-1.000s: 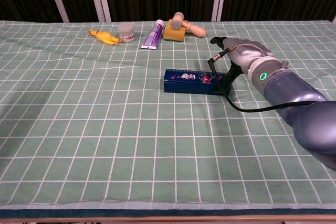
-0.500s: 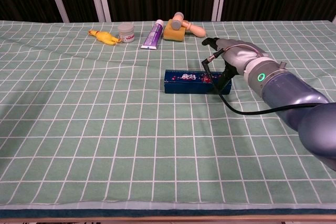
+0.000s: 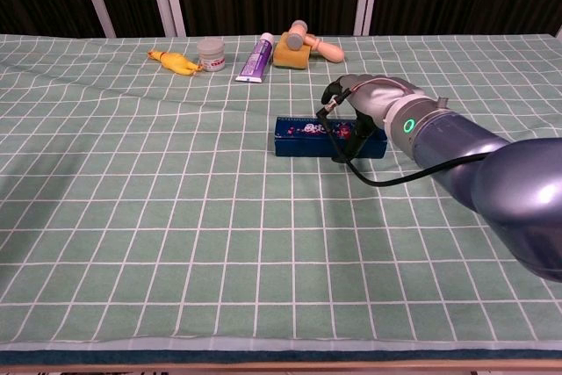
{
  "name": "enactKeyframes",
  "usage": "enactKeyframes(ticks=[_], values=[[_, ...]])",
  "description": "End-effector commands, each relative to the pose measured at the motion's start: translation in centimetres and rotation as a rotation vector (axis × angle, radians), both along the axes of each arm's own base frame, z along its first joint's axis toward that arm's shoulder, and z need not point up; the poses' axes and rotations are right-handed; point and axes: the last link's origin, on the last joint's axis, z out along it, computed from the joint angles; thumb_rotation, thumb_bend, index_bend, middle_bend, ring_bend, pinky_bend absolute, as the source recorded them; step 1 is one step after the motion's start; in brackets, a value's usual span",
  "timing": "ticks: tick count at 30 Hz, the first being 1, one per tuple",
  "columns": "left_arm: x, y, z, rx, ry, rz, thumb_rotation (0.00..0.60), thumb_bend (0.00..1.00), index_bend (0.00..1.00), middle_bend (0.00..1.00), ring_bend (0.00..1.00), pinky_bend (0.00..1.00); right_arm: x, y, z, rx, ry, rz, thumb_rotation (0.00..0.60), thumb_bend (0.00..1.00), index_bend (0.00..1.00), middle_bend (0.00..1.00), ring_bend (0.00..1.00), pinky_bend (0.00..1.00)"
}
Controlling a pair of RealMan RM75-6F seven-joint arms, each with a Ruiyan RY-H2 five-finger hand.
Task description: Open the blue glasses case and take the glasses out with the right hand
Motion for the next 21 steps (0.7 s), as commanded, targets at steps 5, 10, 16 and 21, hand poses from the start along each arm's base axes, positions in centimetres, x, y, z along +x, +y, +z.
enactKeyframes(ticks=[5, 10, 16, 21], values=[[0.0, 0.0, 0.0, -0.004, -0.006, 0.004, 0.600, 0.00, 0.00, 0.00, 0.00, 0.00, 1.0, -0.1, -0.6, 0.018, -0.014, 0.002, 0.600, 0.38, 0.21, 0.00, 0.00, 0.24], [0.0, 0.0, 0.0, -0.005, -0.011, 0.008, 0.600, 0.00, 0.00, 0.00, 0.00, 0.00, 1.7, -0.2, -0.8, 0.022, -0.016, 0.011, 0.600, 0.41, 0.21, 0.00, 0.00, 0.24], [0.0, 0.0, 0.0, -0.008, -0.017, 0.011, 0.600, 0.00, 0.00, 0.00, 0.00, 0.00, 2.1, -0.2, -1.0, 0.026, -0.008, 0.005, 0.600, 0.48, 0.21, 0.00, 0.00, 0.24], [0.1, 0.0, 0.0, -0.011, -0.022, 0.011, 0.600, 0.00, 0.00, 0.00, 0.00, 0.00, 2.2, 0.1, -1.1, 0.038, 0.009, -0.002, 0.600, 0.51, 0.21, 0.00, 0.00, 0.24]])
